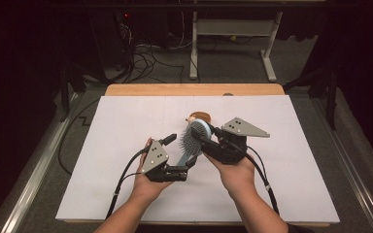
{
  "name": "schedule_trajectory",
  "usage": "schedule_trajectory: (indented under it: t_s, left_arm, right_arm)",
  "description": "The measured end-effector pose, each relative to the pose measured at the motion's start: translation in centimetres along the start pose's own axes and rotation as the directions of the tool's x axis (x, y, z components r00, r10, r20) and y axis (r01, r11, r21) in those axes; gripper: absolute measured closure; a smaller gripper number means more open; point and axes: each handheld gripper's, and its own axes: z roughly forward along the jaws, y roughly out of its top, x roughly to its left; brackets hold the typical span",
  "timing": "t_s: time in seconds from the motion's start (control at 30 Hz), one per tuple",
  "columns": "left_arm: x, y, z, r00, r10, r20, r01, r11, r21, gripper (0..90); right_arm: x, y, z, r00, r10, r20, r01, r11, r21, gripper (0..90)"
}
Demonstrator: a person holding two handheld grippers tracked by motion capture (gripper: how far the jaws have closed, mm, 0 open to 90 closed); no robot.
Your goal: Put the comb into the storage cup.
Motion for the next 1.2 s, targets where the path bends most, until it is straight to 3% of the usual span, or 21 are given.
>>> schedule_trajectory:
  t_s: [0.2, 0.43, 0.9, 1.2]
  left_arm:
    - [0.3, -0.1, -0.2, 1.0, 0.005, 0.006, -0.005, 1.0, -0.003, 7.4]
    - [1.1, -0.9, -0.8, 0.9998, -0.022, 0.002, 0.022, 0.9997, -0.007, 6.1]
    - [3.4, -2.6, -3.2, 0.9988, -0.039, -0.029, 0.039, 0.9992, 0.0, 5.2]
    - [4.2, -3.8, -4.5, 0.998, -0.04, -0.05, 0.042, 0.9981, 0.045, 5.1]
  right_arm:
    - [-0.5, 0.3, -0.6, 0.9998, -0.012, 0.017, 0.013, 0.9998, -0.016, 60.1]
    - [-1.1, 0.5, -1.2, 0.9993, -0.02, 0.032, 0.021, 0.9992, -0.034, 60.0]
    - [-1.9, 0.5, -1.8, 0.9978, -0.032, 0.058, 0.034, 0.9982, -0.049, 59.8]
    - [-2.6, 0.4, -2.4, 0.9964, -0.038, 0.076, 0.042, 0.9975, -0.057, 59.6]
